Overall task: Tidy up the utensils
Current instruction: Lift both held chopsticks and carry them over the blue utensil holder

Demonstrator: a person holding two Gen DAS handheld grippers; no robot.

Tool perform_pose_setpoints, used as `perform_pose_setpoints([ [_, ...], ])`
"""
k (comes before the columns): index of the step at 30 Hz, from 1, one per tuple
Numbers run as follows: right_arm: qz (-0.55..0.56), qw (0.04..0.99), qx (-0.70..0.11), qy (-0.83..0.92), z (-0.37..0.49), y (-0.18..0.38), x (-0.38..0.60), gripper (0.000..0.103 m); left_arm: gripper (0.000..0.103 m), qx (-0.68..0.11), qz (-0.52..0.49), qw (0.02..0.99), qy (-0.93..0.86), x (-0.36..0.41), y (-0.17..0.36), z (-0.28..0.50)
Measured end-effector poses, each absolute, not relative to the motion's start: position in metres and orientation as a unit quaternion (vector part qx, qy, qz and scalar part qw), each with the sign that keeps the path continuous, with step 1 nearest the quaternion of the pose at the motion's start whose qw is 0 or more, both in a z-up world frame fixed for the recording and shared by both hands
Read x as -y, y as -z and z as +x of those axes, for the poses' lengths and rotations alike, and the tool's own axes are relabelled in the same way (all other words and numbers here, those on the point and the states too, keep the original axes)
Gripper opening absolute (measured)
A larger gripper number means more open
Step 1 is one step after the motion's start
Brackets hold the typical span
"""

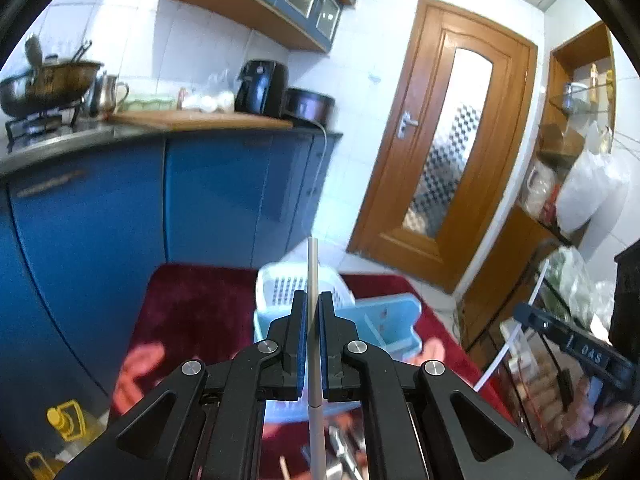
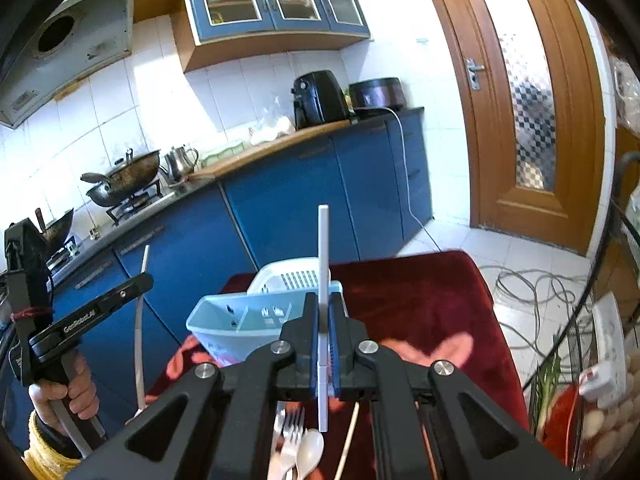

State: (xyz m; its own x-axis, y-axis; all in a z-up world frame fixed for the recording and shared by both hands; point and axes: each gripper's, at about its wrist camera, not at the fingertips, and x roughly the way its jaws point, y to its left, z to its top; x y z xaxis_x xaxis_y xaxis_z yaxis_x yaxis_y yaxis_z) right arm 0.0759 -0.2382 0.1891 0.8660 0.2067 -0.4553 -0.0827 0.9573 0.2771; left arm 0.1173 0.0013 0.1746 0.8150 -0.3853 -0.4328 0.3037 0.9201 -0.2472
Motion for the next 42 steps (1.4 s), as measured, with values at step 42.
perform_pose_setpoints([
  [42,0.064,0.952,-0.294,-0.059,0.184,-0.126,0.199,0.007,0.005,-0.167,-0.045,0.981,0.084,0.042,-0.114,0.198],
])
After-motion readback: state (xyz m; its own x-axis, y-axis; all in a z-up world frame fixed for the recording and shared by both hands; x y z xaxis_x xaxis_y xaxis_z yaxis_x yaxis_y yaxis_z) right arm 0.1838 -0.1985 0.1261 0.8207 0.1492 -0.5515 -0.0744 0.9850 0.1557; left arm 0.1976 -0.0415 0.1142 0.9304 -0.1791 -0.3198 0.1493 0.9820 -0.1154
